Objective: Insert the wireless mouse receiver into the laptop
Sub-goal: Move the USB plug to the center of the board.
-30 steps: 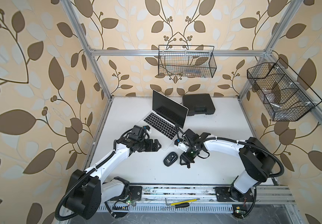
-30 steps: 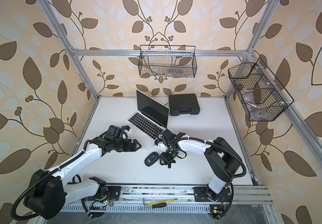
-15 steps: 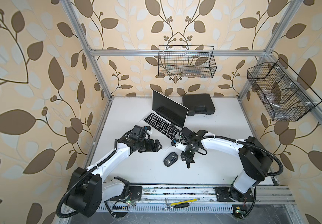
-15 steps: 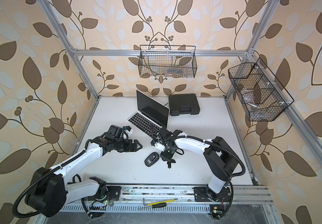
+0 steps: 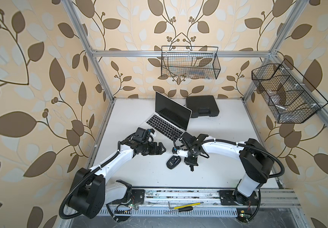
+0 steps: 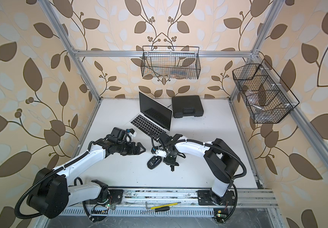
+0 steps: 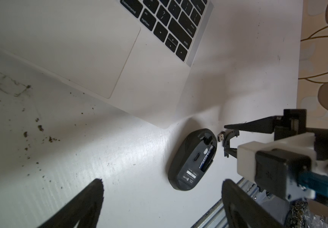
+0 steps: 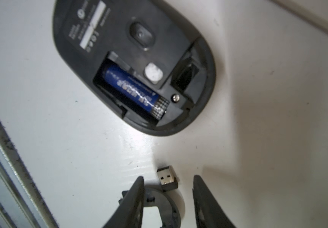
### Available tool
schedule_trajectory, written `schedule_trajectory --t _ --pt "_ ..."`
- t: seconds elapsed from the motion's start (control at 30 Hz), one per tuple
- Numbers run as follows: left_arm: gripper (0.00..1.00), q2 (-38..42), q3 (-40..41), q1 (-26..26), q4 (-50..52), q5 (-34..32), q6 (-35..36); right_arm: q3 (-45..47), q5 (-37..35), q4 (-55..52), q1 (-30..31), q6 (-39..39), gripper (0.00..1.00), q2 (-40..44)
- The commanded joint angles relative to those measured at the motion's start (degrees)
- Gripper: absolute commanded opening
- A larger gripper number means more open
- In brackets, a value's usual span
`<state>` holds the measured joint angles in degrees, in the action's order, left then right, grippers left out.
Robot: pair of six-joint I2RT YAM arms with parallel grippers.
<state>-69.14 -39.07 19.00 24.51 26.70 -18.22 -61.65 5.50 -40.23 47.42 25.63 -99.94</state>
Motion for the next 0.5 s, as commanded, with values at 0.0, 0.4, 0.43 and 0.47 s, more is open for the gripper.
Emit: schedule_trajectory --t 0.0,0.4,0.43,0.47 --pt "0.95 0.34 -0.57 -1.05 -0.6 0.9 -0.49 0.82 -1.17 0.04 0.3 3.46 0.39 -1.64" --pt "0.95 0.49 -0.65 -3.29 -0.5 1.09 -0.66 3.37 -5.99 1.34 0.57 3.46 0.26 -4.23" --pt "0.95 0.58 -0.66 -3.67 -0.45 1.16 -0.59 3.38 -6.23 1.54 0.54 3.46 0.24 -4.55" --pt "0.95 0.76 -0.61 -4.16 -0.51 1.33 -0.67 3.17 -6.44 1.63 0.56 3.26 0.19 -4.94"
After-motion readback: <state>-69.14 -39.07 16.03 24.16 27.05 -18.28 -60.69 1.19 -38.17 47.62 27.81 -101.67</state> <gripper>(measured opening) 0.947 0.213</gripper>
